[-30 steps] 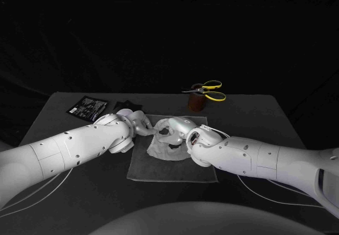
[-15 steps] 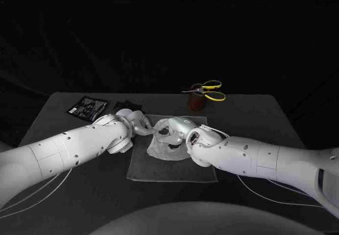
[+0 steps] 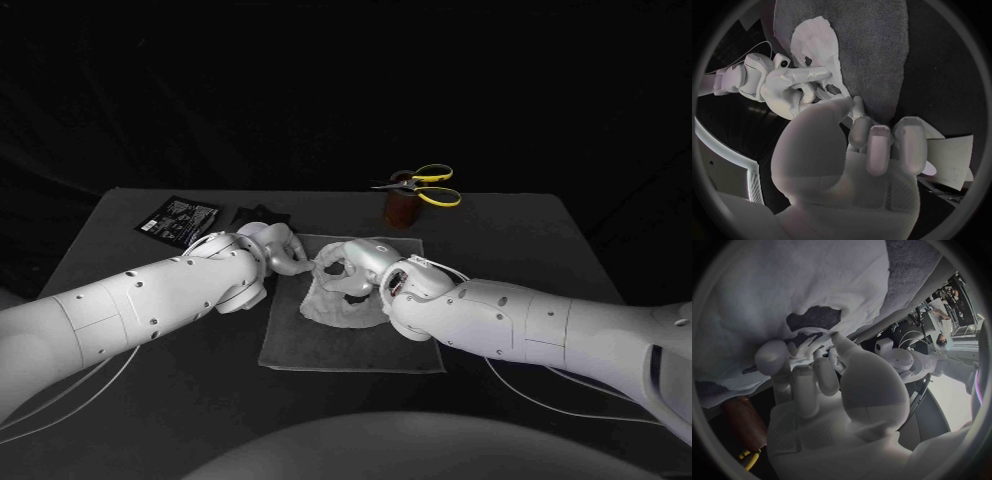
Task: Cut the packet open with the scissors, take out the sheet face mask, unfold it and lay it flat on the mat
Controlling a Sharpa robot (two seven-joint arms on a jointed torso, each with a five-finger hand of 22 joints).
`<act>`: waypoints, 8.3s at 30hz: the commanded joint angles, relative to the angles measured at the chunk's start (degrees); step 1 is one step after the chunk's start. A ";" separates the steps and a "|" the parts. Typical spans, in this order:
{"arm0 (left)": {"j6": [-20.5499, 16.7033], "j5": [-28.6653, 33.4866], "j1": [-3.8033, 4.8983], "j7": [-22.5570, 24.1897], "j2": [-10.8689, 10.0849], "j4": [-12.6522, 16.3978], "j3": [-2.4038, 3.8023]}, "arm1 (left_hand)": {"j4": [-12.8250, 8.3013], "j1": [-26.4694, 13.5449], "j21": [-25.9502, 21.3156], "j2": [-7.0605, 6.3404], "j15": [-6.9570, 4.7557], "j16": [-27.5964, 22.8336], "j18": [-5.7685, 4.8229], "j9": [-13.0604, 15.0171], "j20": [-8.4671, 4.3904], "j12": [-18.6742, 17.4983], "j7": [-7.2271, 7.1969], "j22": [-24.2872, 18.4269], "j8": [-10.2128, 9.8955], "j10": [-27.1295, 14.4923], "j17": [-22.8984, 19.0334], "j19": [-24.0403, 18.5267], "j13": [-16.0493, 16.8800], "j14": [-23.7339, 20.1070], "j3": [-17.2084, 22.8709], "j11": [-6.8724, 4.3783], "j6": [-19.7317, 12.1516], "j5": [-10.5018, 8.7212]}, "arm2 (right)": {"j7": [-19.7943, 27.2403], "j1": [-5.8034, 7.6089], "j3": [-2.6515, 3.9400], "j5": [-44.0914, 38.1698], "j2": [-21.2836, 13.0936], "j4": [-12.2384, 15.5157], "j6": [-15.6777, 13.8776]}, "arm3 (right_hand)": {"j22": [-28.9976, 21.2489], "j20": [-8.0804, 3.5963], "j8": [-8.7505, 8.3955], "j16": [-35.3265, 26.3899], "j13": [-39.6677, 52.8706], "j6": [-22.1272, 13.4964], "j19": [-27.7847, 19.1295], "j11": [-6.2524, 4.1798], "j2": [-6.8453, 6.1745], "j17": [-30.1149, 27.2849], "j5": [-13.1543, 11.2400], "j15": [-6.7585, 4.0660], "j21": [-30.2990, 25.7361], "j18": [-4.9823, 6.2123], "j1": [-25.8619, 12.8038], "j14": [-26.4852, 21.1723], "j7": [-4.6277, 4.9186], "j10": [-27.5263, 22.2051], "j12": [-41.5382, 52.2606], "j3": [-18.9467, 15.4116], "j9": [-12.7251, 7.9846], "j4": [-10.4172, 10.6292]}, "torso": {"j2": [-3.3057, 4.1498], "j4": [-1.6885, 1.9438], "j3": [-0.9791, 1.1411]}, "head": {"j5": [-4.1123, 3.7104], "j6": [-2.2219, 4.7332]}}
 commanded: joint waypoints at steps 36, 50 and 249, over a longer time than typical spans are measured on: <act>4.86 5.74 1.40 -8.38 0.25 1.08 0.34 | 3.96 -10.15 -1.17 -0.79 0.81 -0.37 -0.53 -4.38 0.74 -1.55 0.68 5.15 -5.73 -2.60 12.40 -0.58 -2.38 5.22 -10.72 1.01 -1.64 0.22 | -4.92 -0.86 -0.72 -0.67 -0.41 -1.51 4.98 | 5.82 -0.25 0.18 0.25 1.17 0.19 -0.18 0.11 -0.03 6.28 0.34 -0.32 -0.13 0.58 0.58 3.85 0.34 0.00 0.30 -0.29 0.05 -0.36 | 0.00 -0.04 0.09 | -0.09 0.00; 8.19 2.20 2.67 -12.25 1.76 0.44 0.31 | 2.85 -5.17 -0.78 -0.25 0.51 -0.37 -0.67 -4.89 0.49 -1.31 0.35 5.62 -5.69 -2.17 12.39 -0.22 -1.87 5.23 -12.38 0.67 -0.95 0.24 | -5.00 -0.87 -0.72 -0.65 -0.34 -1.65 5.05 | 5.80 -0.25 0.11 0.21 1.11 0.21 -0.20 0.10 -0.02 6.21 0.34 -0.32 -0.25 0.60 0.62 3.84 0.34 -0.03 0.25 -0.42 0.02 -0.41 | -0.01 0.03 0.03 | 0.04 0.00; 5.66 -6.18 3.62 -2.11 12.96 -14.07 -1.00 | -4.76 0.01 -3.80 -1.79 1.31 -0.93 0.07 -10.62 1.13 -4.54 1.33 2.64 -1.96 -9.57 10.75 -1.71 -13.05 4.69 -7.88 1.56 -3.12 0.22 | 11.27 5.84 0.25 16.00 -24.33 19.85 -3.19 | 6.44 0.50 0.26 0.53 1.48 4.76 0.58 1.15 4.18 6.80 0.64 0.54 1.71 0.30 2.57 4.02 1.73 0.31 1.09 5.54 -0.79 -2.90 | 0.05 -0.03 0.01 | 1.56 0.00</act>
